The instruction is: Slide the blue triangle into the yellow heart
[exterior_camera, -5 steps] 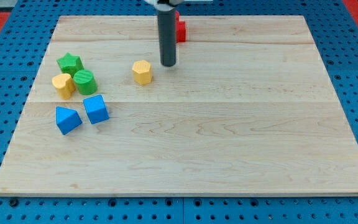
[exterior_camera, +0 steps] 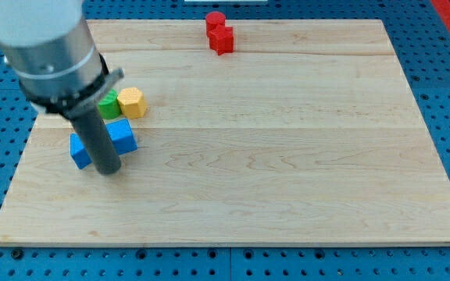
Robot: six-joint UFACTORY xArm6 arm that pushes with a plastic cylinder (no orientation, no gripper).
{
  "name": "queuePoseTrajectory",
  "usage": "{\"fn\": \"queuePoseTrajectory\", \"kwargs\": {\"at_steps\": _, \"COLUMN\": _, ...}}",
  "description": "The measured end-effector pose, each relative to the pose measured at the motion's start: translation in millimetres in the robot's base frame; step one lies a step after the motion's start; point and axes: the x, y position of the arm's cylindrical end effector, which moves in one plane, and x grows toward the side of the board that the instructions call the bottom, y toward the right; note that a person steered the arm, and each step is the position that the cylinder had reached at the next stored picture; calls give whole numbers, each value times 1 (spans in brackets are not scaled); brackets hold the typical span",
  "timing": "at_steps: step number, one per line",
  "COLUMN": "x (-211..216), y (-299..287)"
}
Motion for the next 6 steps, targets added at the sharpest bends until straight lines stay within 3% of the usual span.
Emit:
{"fn": "queuePoseTrajectory", "kwargs": {"at_steps": 1, "x": -39, "y": -1}}
{"fn": "queuePoseTrajectory", "kwargs": {"at_steps": 2, "x": 29, "y": 1}}
{"fn": "queuePoseTrajectory", "kwargs": {"at_steps": 3, "x": 33, "y": -30}}
{"fn": "queuePoseTrajectory", "kwargs": {"at_steps": 4, "x": -15, "y": -55}}
{"fn": "queuePoseTrajectory", "kwargs": {"at_steps": 5, "x": -5, "y": -53}}
{"fn": "queuePoseTrajectory", "kwargs": {"at_steps": 6, "x": 33, "y": -16}}
